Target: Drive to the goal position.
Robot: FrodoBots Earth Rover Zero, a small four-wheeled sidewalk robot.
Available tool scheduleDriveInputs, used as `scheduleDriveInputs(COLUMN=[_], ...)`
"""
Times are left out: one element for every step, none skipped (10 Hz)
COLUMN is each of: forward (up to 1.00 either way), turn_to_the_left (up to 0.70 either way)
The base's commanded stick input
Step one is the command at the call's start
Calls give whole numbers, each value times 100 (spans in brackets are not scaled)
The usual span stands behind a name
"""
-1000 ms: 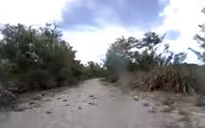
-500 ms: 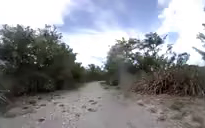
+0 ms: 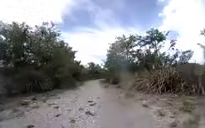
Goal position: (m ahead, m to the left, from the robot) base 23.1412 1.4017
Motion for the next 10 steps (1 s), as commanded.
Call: scheduleDriveInputs(forward=[45, 45, 45, 45, 45, 45, 45, 45, 45, 45], turn_to_the_left=[0, 0, 0, 0, 0, 0, 0, 0, 0, 0])
